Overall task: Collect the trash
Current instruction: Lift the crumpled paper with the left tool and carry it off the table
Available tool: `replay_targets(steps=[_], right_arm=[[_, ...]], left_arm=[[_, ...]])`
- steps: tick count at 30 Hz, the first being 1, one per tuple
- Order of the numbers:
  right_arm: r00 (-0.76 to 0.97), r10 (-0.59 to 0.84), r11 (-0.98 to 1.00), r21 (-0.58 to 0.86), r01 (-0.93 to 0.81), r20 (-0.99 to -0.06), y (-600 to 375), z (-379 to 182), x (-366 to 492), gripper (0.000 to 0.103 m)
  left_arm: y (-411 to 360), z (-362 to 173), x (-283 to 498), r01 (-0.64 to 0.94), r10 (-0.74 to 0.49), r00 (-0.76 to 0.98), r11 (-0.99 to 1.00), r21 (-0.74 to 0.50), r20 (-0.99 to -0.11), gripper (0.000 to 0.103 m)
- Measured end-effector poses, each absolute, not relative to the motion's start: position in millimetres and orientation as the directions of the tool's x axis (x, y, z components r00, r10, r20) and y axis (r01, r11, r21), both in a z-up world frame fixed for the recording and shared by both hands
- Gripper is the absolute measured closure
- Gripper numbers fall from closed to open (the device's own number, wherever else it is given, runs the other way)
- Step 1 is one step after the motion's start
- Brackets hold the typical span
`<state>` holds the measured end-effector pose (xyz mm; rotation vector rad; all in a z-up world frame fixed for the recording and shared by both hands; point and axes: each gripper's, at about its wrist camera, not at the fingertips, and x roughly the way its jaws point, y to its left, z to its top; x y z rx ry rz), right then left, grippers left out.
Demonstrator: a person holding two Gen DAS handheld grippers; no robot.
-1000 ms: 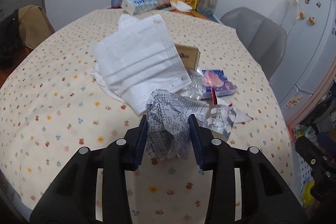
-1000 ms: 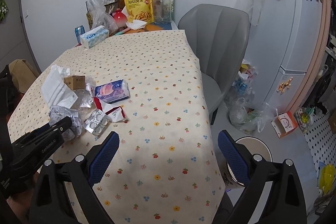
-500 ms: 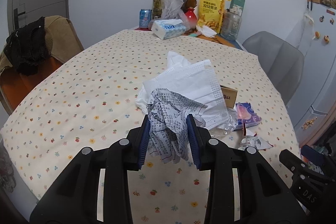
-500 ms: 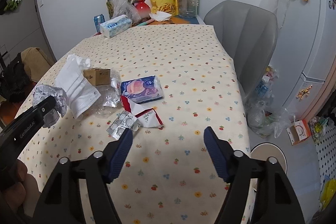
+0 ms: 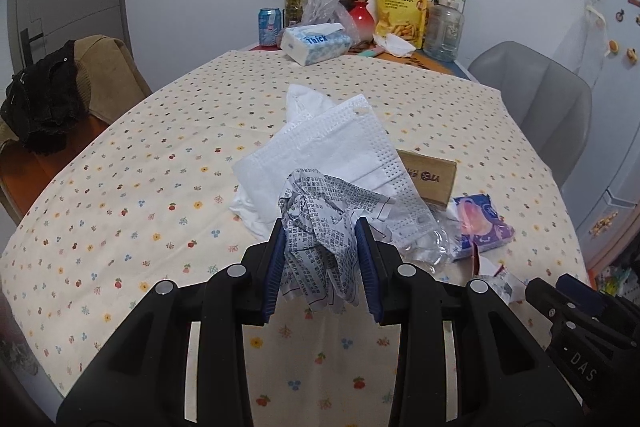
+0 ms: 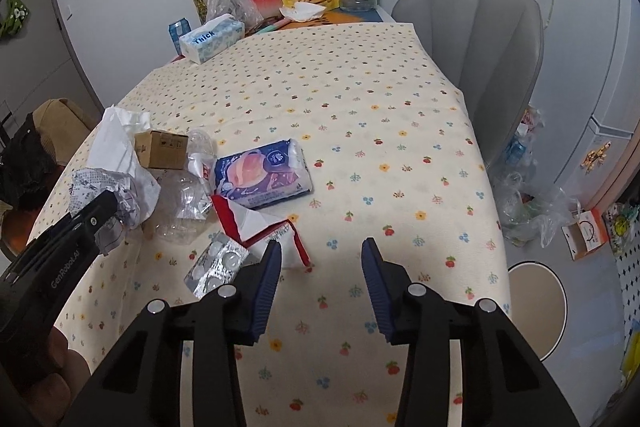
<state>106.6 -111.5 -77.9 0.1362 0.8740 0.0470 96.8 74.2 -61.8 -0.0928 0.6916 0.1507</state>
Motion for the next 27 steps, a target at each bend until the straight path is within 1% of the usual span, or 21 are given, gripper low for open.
replay_targets(steps=[4,6,7,10,11,16,27], right_arm=[[0.624,0.106,0.990,0.141,0.006,-0.774,-108,-86,111,0.068],[0.615,0.112,0.989,0.146,0.006,-0.780,-108,-90,113,0.074],[0.610,0.128,0.987,0.163,0.002,-0.782,-109,-93,115,0.082],[0.624,0.149,0.983,0.185,-0.008,-0.767,-110,-90,112,0.094],[0.627,0.156,0.982,0.188,-0.015,-0.763,-110,-88,111,0.096],[0.650,0.166,0.981,0.194,-0.030,-0.742,-111,-74,100,0.098],[0.714,0.183,0.977,0.208,-0.053,-0.675,-117,-42,67,0.100]], left_arm=[[74,-65,102,-0.177,0.125,0.751,0.984,-0.015,-0.648,0.068],[73,-67,105,-0.180,0.133,0.749,0.984,-0.006,-0.649,0.068],[72,-68,106,-0.180,0.136,0.748,0.984,-0.001,-0.649,0.068],[68,-68,107,-0.180,0.149,0.746,0.983,0.019,-0.649,0.068],[67,-68,107,-0.181,0.151,0.746,0.983,0.021,-0.649,0.068],[65,-64,103,-0.185,0.153,0.749,0.983,0.019,-0.645,0.068],[60,-44,75,-0.190,0.163,0.776,0.982,0.021,-0.609,0.068]])
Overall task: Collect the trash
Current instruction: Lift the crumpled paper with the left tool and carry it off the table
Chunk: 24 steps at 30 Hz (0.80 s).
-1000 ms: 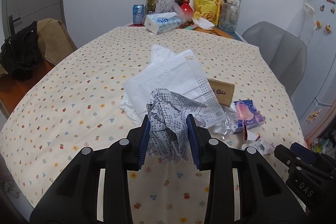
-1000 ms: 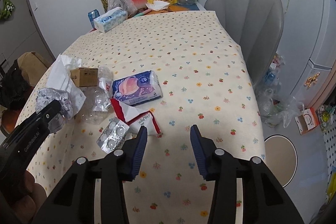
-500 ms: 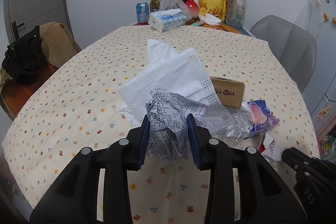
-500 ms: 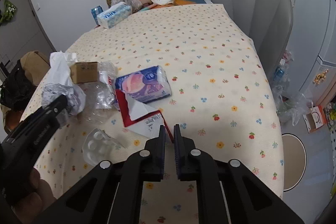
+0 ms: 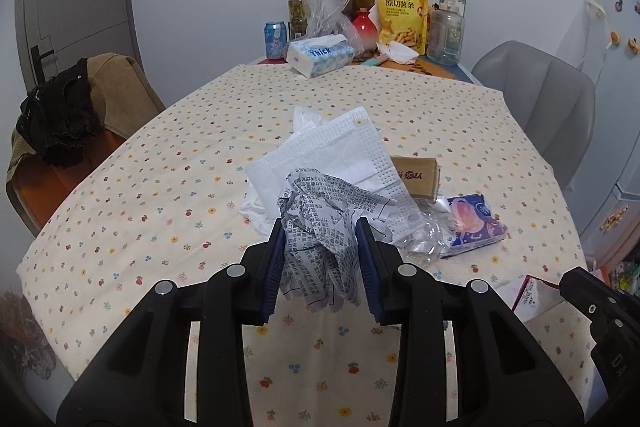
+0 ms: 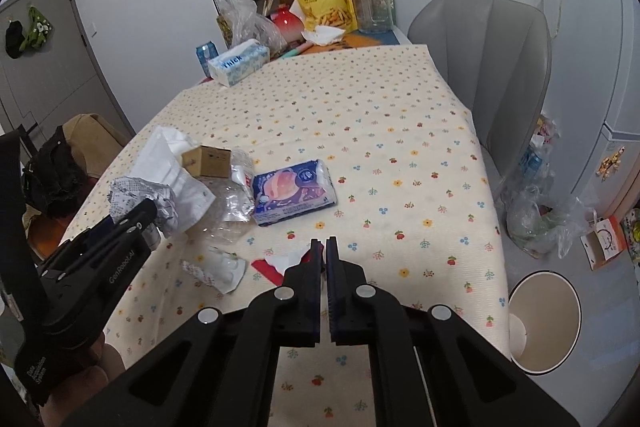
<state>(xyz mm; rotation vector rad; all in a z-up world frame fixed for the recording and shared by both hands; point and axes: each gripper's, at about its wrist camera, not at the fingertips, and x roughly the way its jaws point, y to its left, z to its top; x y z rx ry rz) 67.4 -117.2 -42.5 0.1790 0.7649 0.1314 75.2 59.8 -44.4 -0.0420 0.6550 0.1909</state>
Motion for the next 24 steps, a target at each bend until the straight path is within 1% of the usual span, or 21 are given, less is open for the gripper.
replay_targets(steps=[15,24], right_arm=[[0.786,0.187,0.975,0.207,-0.076,-0.589,-124,-9,31,0.100],[0.802,0.151,0.977,0.208,-0.034,-0.578,-145,-4,30,0.100]], left_arm=[[44,-15,46,-0.160,0.145,0.823,0.987,0.020,-0.549,0.068],[20,-6,47,-0.120,0.120,0.837,0.992,0.035,-0.535,0.068]])
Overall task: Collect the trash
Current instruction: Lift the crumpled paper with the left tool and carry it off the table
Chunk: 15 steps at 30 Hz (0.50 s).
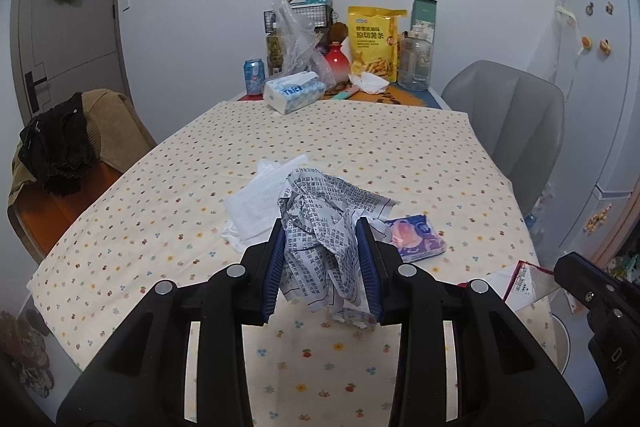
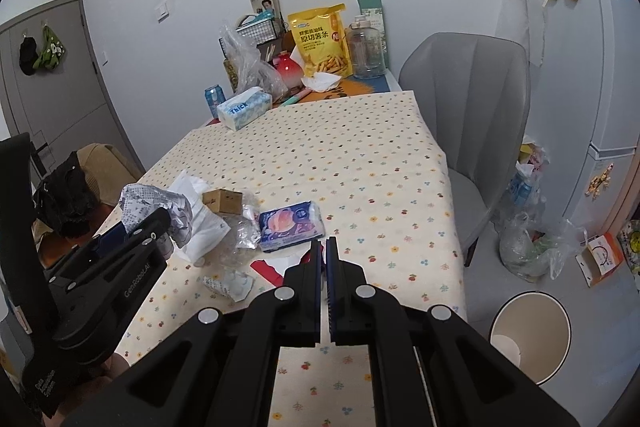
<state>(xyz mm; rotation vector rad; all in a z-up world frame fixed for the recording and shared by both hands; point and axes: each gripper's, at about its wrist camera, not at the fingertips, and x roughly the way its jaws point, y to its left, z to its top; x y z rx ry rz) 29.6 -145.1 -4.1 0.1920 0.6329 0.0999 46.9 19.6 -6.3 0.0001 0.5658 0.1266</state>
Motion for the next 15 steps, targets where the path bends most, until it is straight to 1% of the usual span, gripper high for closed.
replay_targets(steps=[15], right_arm=[[0.816,0.009,0.968,0.211,0.139,-0.577,-226,-7,27,0.100]], left_arm=[[-75,-7,72,0.051,-0.020,0.840,0.998,0.042,-0.542,0.068]])
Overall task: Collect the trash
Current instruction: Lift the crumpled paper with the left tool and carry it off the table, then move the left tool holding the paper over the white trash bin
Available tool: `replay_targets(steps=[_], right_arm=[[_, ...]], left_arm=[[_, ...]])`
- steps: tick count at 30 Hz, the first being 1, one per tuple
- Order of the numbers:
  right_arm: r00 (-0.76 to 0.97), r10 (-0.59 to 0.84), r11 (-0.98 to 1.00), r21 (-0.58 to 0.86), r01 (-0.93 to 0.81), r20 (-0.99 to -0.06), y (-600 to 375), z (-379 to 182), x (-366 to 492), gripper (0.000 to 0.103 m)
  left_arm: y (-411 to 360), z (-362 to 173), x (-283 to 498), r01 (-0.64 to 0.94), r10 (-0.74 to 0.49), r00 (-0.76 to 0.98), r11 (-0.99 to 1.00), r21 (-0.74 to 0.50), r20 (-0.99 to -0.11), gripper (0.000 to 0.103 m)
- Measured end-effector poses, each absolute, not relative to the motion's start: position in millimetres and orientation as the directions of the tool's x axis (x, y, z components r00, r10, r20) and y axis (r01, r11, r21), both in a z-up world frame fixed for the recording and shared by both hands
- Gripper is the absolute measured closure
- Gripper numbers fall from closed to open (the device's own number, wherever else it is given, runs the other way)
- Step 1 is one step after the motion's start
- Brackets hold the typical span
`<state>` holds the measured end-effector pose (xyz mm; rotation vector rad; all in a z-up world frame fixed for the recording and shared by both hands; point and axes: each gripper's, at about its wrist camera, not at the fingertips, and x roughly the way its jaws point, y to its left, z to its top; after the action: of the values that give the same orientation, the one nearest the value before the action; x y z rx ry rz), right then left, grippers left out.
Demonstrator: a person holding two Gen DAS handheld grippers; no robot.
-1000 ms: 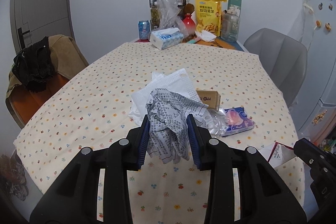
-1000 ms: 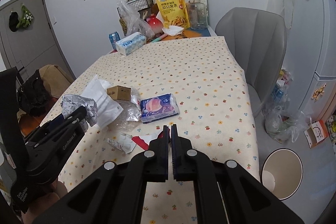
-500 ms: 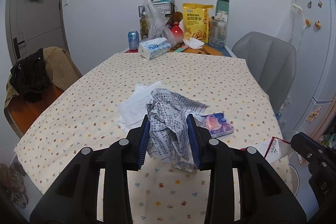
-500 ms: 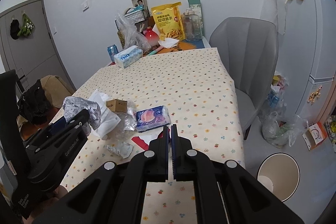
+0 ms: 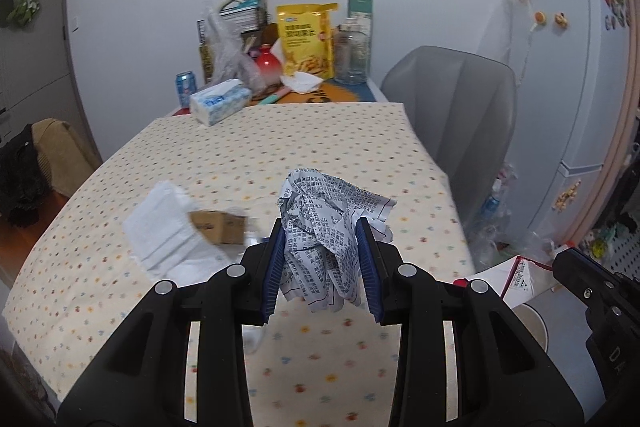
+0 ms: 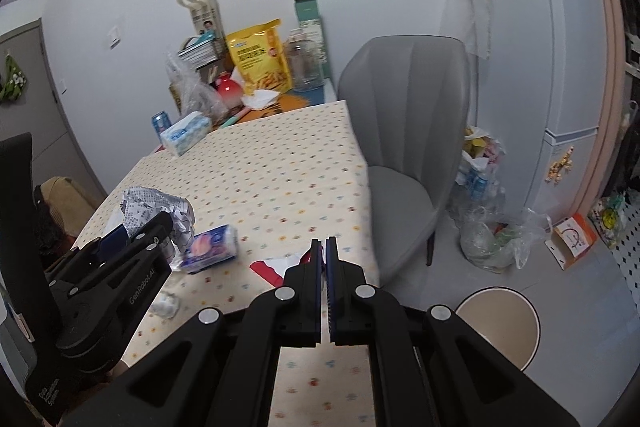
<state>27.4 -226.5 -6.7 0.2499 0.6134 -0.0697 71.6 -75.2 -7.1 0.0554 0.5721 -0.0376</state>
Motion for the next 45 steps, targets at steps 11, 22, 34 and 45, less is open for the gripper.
replay_targets(steps=[11,22,34,45], right_arm=[[0.805,-0.082,0.938,0.228,0.262,-0.588,-296,-14,23,0.100],[0.783,-0.156,0.891,0.256,0.374,-0.602,-359,-30,14,0.100],[0.727,-0.220,0.827,0.271,0.492,-0.651,-424,-59,16,0.100],[0.674,-0.278,0.770,0.261,0.582,-0.685,-481,-94,27,0.096]], left_arm=[[-150,-13,85,0.170,-0.106,0.818,0.984,0.061,-0.565,0.068],[-223,-20,99,0.285,-0.176,0.787,0.954,0.095,-0.591,0.068],[-301,-43,122,0.403,-0.243,0.716,0.909,0.104,-0.655,0.068],[-350,-68,138,0.459,-0.242,0.665,0.878,0.132,-0.707,0.068]])
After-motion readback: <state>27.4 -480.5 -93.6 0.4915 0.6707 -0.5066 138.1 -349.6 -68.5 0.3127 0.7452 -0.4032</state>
